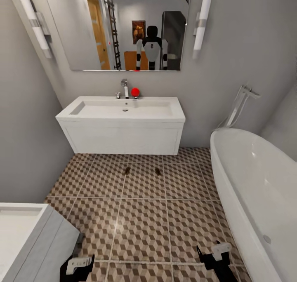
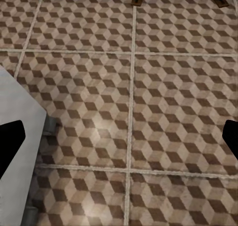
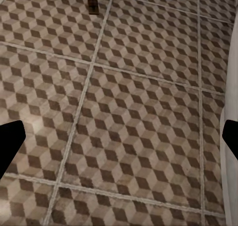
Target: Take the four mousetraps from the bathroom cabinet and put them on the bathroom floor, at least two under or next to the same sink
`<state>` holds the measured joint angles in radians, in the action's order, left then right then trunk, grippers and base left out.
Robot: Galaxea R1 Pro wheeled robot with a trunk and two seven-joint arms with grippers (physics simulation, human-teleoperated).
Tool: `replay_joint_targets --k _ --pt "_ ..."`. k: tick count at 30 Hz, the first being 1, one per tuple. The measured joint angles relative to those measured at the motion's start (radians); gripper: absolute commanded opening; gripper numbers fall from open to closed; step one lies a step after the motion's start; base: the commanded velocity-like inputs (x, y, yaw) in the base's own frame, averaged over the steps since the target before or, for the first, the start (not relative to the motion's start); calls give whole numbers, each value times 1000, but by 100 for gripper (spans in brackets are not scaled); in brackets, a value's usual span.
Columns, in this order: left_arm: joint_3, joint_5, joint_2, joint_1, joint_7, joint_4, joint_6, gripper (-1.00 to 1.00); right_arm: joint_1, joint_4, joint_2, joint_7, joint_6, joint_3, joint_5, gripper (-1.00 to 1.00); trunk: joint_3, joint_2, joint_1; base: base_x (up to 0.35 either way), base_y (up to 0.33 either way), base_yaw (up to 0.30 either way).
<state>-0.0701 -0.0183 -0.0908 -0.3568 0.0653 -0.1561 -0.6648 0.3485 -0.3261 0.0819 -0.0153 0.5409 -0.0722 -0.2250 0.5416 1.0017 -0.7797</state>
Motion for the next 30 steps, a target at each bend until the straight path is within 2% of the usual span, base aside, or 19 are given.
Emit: replay_joint_targets --k 19,30 --pt "0 0 1 0 0 0 0 100 0 28 0 0 0 1 -2 100 -91 -133 73 0 0 0" --pt "1 0 1 0 1 0 0 100 0 28 0 0 0 0 -2 100 -109 -133 73 0 0 0"
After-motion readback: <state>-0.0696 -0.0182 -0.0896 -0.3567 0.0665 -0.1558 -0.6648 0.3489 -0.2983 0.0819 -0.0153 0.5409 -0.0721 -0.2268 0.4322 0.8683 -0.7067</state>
